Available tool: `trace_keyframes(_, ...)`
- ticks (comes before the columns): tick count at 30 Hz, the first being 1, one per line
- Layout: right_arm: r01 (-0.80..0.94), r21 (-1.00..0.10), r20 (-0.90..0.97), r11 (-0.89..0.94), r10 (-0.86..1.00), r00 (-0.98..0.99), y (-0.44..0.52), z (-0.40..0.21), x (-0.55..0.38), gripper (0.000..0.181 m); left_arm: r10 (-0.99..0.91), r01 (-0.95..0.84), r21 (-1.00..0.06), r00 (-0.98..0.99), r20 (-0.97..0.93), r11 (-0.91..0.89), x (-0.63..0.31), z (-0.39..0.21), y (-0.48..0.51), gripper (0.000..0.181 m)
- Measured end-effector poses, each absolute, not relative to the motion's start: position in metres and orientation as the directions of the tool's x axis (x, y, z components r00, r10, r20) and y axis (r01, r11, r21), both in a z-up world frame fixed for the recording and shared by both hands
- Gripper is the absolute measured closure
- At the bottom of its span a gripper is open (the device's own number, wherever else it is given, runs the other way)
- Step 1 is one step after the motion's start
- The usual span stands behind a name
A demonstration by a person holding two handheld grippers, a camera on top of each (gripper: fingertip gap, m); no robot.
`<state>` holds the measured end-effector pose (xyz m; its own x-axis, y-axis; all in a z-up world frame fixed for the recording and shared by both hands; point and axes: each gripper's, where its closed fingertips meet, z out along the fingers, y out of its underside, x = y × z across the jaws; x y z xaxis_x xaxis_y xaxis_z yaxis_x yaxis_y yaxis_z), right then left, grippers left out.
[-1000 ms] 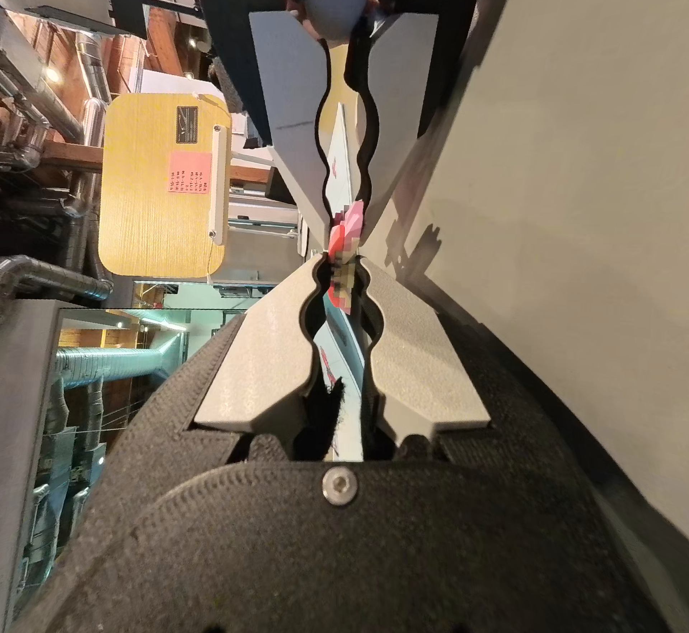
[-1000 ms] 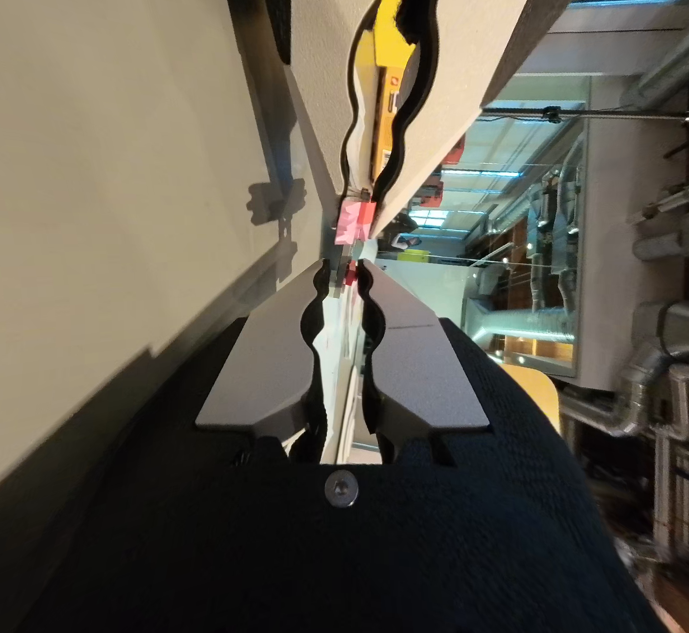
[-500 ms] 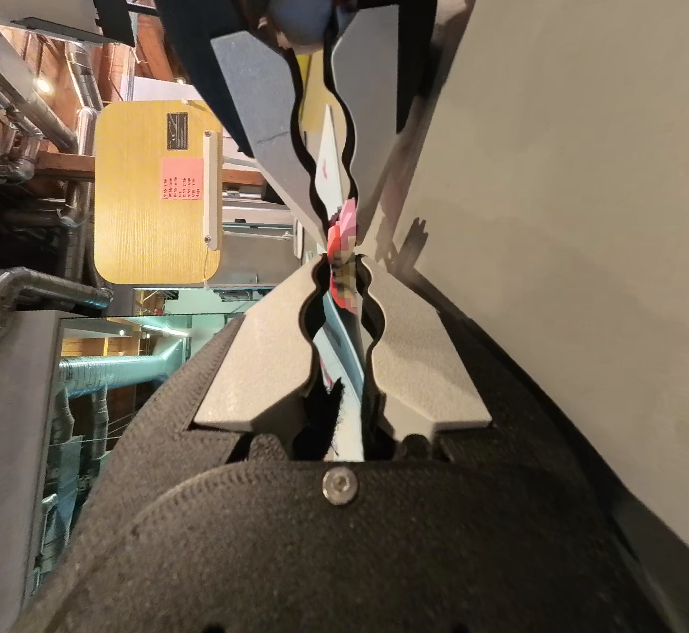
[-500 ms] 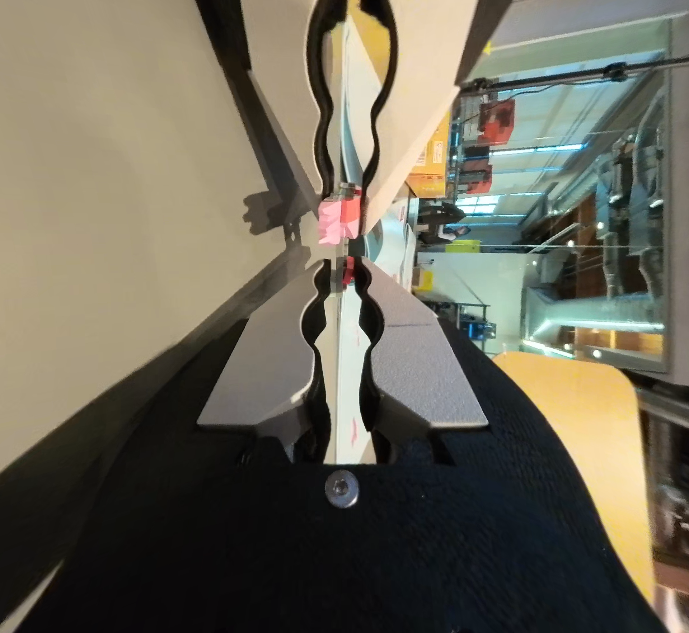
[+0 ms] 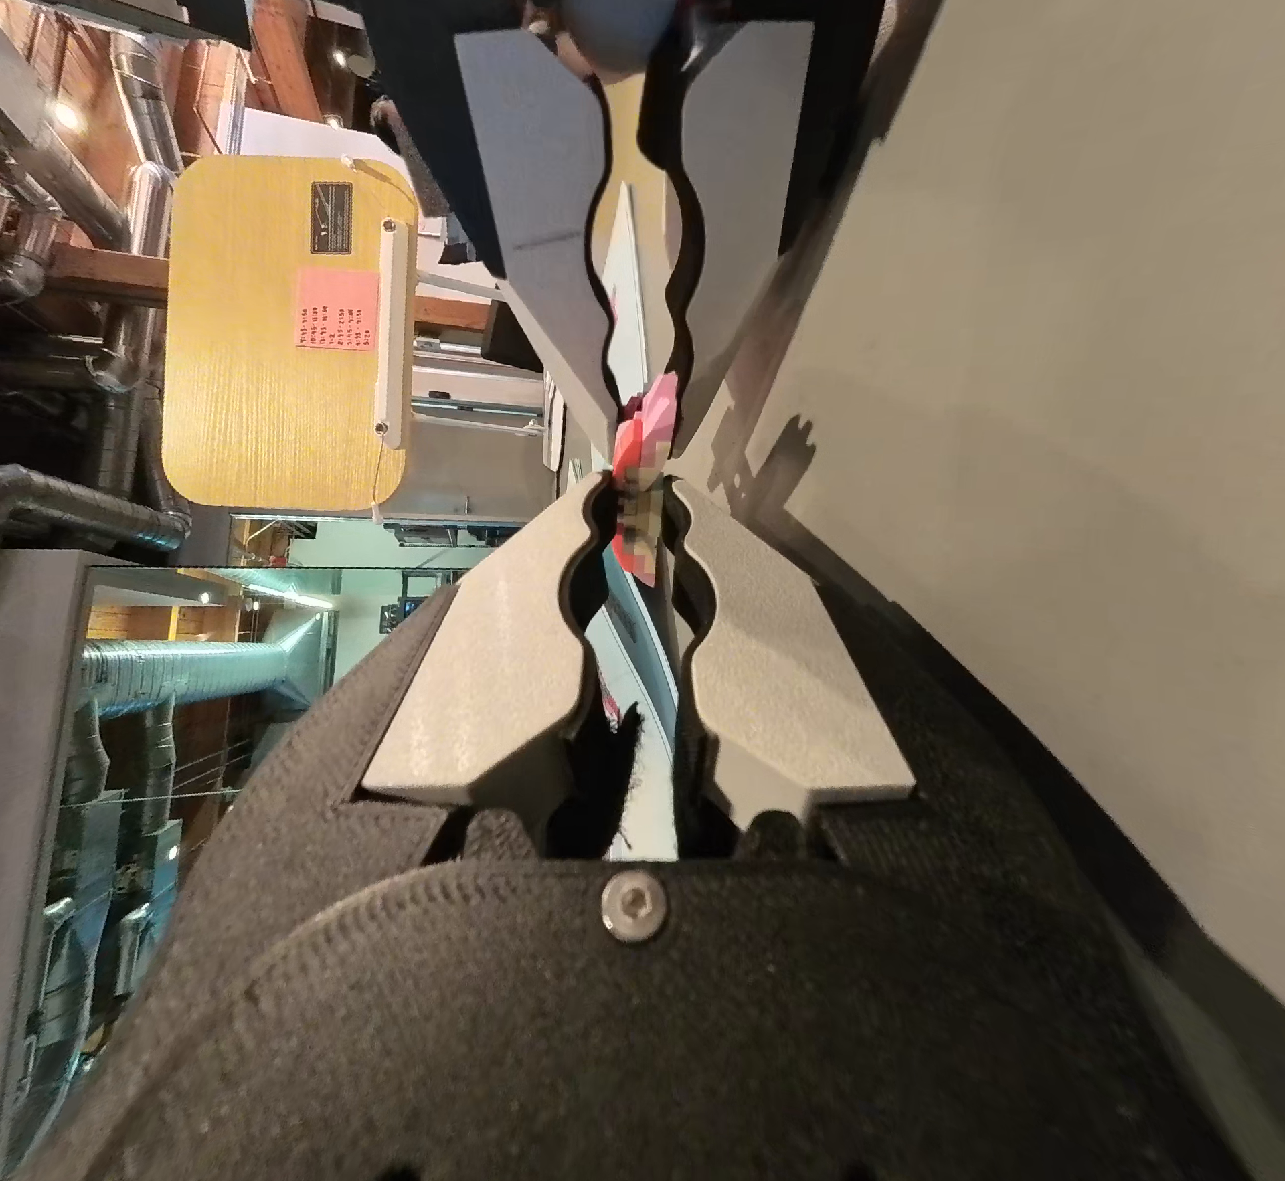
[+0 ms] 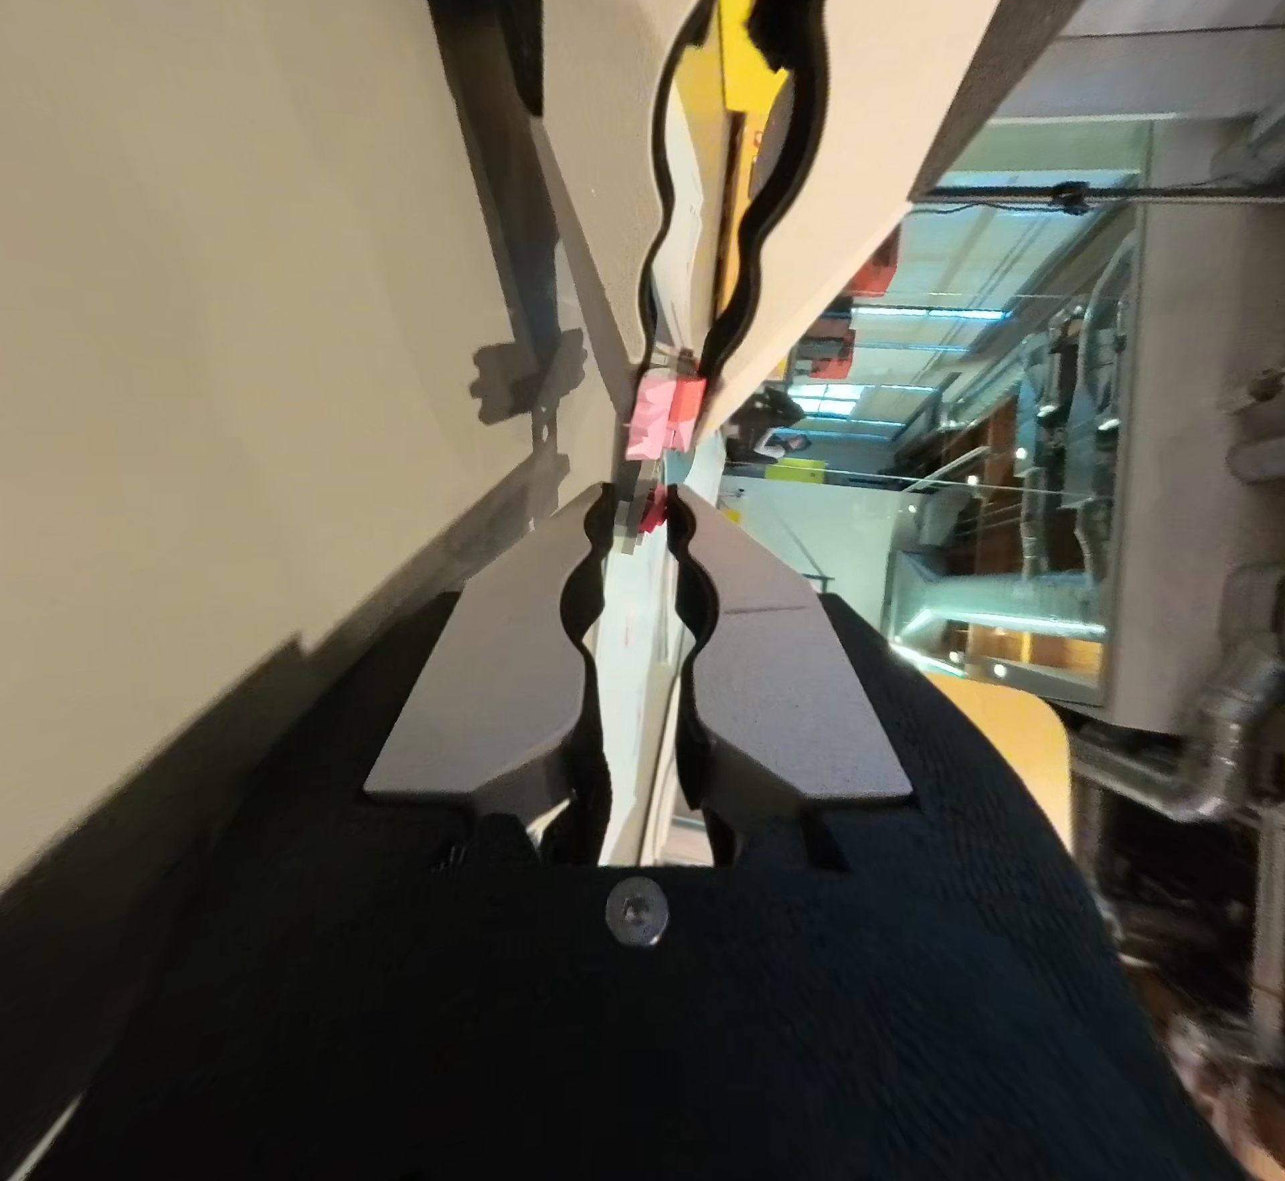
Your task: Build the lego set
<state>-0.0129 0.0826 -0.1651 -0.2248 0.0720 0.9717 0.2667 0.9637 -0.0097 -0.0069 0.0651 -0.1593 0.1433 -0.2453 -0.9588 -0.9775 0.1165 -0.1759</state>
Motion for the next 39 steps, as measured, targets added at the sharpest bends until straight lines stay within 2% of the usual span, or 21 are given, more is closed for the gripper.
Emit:
trace_keyframes(11,0.299,0.041,0.979,0.953,0.020,-0.201,0.0862,-0.1612,-0.0142,0.169,-0.249,-0.974,-0.206,0.179,-0.952,0.089,-0.0075,-0.1576,0.0669,0.170)
trace_keyframes(19,0.302,-0.087,0.962,0.949,0.159,-0.221,0.0851,-0.1632,-0.0130,0.169,-0.258,-0.976,-0.196,0.165,-0.952,0.099,-0.0050,-0.1600,0.0657,0.169)
trace_keyframes(22,0.302,-0.179,0.944,0.936,0.250,-0.215,0.0847,-0.1637,-0.0139,0.170,-0.265,-0.971,-0.218,0.187,-0.946,0.092,-0.0059,-0.1588,0.0663,0.169)
trace_keyframes(28,0.306,-0.225,0.932,0.925,0.296,-0.211,0.0852,-0.1652,-0.0144,0.169,-0.291,-0.964,-0.259,0.230,-0.929,0.066,-0.0079,-0.1607,0.0683,0.170)
trace_keyframes(39,0.347,-0.086,0.963,0.934,0.168,-0.211,0.0907,-0.1653,-0.0142,0.168,-0.307,-0.951,-0.310,0.298,-0.904,-0.010,-0.0077,-0.1623,0.0725,0.170)
